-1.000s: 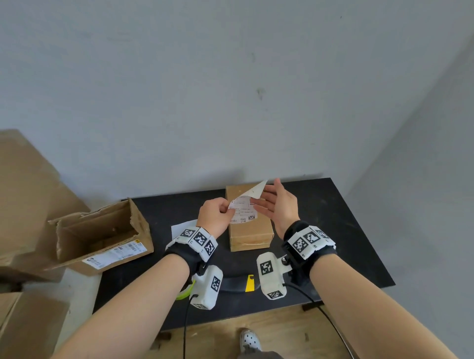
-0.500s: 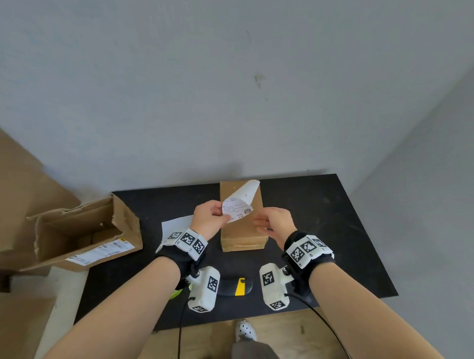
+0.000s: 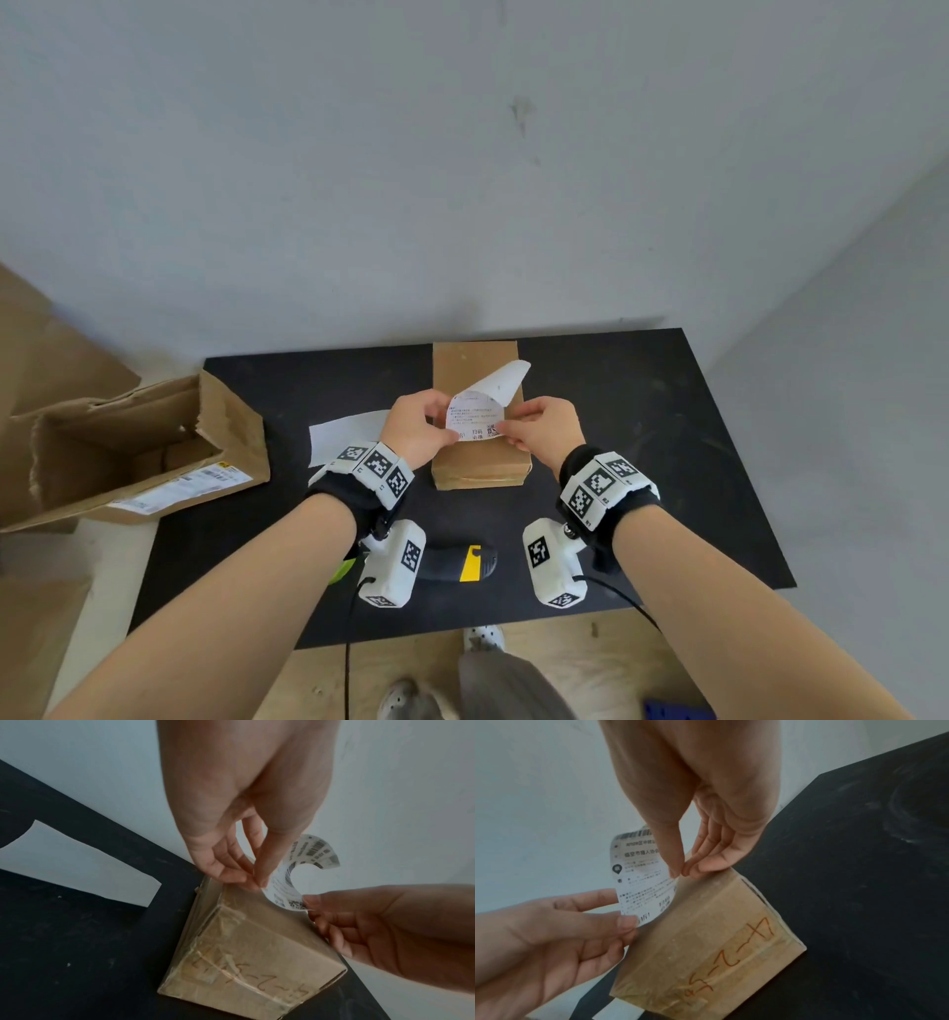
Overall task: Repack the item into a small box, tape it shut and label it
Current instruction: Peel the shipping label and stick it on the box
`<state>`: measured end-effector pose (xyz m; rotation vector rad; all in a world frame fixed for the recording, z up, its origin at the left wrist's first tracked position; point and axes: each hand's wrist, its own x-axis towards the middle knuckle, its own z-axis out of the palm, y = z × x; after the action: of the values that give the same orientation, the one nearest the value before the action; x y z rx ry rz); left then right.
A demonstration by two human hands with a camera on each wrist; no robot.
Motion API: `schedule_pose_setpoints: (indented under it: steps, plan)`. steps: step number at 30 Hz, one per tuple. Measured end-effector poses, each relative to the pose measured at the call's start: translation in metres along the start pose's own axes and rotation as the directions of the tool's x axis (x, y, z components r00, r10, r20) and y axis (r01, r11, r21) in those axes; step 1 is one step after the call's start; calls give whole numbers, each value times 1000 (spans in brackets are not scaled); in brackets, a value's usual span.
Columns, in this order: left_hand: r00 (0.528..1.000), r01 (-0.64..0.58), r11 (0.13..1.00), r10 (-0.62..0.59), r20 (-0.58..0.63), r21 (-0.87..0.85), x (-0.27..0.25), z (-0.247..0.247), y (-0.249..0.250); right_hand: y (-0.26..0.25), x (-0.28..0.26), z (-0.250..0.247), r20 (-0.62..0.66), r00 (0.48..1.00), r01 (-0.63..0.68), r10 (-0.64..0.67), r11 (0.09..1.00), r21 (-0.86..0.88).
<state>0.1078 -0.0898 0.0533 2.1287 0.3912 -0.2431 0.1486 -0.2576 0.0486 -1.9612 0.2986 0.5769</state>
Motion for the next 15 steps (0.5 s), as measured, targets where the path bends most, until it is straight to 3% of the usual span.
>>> schedule_pose_setpoints:
  steps: [6, 15]
  plan:
    - [998, 20, 999, -17, -58, 42, 0, 8, 0, -1, -1, 0, -51, 997, 43, -55, 977, -211]
    - [998, 49, 993, -44, -51, 111, 1, 9, 4, -3, -5, 1, -74, 994, 61, -85, 957, -283]
